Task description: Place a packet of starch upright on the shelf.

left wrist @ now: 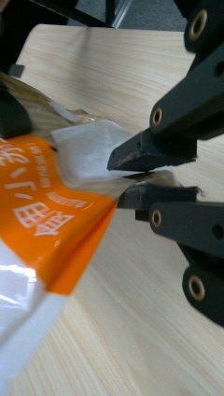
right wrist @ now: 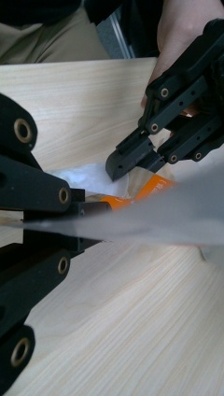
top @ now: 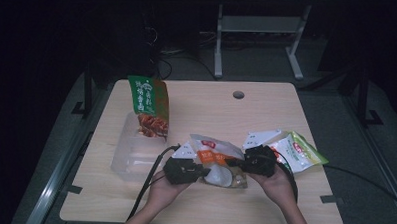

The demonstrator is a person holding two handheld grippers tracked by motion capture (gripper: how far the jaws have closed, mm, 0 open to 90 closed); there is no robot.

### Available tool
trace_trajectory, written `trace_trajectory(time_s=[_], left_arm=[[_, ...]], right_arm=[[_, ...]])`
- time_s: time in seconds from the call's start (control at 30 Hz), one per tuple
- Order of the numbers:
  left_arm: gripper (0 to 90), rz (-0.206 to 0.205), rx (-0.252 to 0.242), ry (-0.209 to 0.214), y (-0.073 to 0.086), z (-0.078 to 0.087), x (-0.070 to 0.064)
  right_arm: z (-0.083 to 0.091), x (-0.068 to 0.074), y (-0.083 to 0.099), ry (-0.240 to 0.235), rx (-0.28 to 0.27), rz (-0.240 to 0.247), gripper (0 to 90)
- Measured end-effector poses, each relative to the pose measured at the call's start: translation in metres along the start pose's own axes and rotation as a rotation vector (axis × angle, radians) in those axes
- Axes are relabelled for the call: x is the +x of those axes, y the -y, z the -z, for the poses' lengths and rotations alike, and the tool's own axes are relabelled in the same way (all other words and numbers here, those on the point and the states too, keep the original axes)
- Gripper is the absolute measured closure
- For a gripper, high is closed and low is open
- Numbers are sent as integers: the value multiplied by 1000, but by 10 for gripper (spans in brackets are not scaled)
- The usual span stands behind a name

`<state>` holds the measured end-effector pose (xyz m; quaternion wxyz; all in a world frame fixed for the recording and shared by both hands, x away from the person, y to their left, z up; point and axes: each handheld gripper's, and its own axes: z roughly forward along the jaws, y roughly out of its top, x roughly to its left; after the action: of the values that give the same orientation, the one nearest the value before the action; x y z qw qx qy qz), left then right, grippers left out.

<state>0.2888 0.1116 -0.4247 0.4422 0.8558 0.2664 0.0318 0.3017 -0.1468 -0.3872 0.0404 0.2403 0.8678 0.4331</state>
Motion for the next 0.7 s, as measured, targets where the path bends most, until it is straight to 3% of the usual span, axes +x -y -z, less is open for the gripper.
trace_trajectory(time_s=[0.3, 0.7], left_arm=[[675, -77, 7, -49, 7, 18, -10], [573, -98, -2, -26, 22, 42, -23]], right_arm=[[3, 2, -3, 3, -9, -21, 900], [10, -1, -15, 4, -26, -45, 900]])
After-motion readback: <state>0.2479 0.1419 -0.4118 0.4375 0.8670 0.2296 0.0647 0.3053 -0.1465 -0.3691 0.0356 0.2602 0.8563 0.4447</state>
